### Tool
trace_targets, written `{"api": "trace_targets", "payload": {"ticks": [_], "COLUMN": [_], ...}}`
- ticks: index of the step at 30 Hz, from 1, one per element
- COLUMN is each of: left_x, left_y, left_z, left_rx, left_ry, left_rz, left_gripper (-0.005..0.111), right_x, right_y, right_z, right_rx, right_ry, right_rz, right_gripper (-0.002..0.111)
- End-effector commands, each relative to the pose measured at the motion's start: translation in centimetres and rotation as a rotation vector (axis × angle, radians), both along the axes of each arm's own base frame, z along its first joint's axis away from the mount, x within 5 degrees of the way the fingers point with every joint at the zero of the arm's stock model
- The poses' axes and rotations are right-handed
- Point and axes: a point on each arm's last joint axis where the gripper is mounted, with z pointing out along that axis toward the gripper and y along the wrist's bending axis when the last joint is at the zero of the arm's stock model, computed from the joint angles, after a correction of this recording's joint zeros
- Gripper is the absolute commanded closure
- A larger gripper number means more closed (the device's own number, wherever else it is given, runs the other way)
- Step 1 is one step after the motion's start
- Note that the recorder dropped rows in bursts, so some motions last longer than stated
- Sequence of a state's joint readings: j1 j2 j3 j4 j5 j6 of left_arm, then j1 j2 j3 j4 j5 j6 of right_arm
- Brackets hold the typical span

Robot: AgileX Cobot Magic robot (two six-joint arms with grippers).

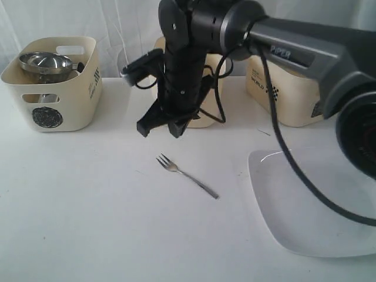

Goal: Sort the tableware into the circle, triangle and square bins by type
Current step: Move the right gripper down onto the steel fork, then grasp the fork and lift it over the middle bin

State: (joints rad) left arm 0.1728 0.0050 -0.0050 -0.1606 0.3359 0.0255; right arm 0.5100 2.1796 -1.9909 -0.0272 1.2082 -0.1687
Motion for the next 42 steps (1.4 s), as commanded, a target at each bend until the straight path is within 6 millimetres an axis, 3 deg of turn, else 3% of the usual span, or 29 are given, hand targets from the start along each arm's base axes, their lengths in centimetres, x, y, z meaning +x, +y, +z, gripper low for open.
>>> {"api": "trace_targets", "payload": {"ticks": [1, 6, 8, 13, 23, 27, 30, 36, 39, 42], "left_x": [-0.2, -0.2, -0.2, -0.2, -0.2, -0.2, -0.2, -0.2, -0.2, -0.2], "left_y": [-0.1, -0.1, -0.1, -0.1, -0.1, -0.1, -0.1, -0.1, -0.1, -0.1], "left_z": [-0.4, -0.4, -0.4, -0.4, -0.4, -0.4, -0.4, -0.4, -0.4, -0.4], "left_rx": [-0.014, -0.014, -0.014, -0.014, -0.014, -0.014, -0.014, -0.014, -0.014, -0.014], "left_ry": [0.036, 0.036, 0.036, 0.036, 0.036, 0.036, 0.036, 0.036, 0.036, 0.036], "left_rz": [-0.009, -0.009, -0.009, -0.009, -0.009, -0.009, -0.009, -0.009, -0.009, -0.009], "left_gripper": [0.107, 0.107, 0.107, 0.107, 0.107, 0.107, 0.107, 0.107, 0.107, 0.107], "right_x": [0.1, 0.2, 0.3, 0.4, 0.7, 0.5, 0.9, 1.5, 1.5, 1.4], "right_y": [1.3, 2.2, 2.1, 1.5, 0.9, 1.0, 0.1, -1.1, -0.9, -0.7], "right_z": [-2.8, -6.3, -7.6, -9.4, -9.4, -7.1, -6.4, -9.8, -10.0, -10.0], "right_rx": [0.040, 0.073, 0.040, -0.038, -0.112, -0.079, -0.108, -0.135, -0.107, -0.083], "right_ry": [0.064, 0.160, 0.190, 0.223, 0.189, 0.149, 0.120, 0.196, 0.213, 0.223], "right_rz": [0.105, 0.140, 0.143, 0.154, 0.168, 0.166, 0.153, 0.108, 0.101, 0.102], "right_gripper": [0.097, 0.067, 0.061, 0.063, 0.064, 0.064, 0.064, 0.064, 0.069, 0.080]}}
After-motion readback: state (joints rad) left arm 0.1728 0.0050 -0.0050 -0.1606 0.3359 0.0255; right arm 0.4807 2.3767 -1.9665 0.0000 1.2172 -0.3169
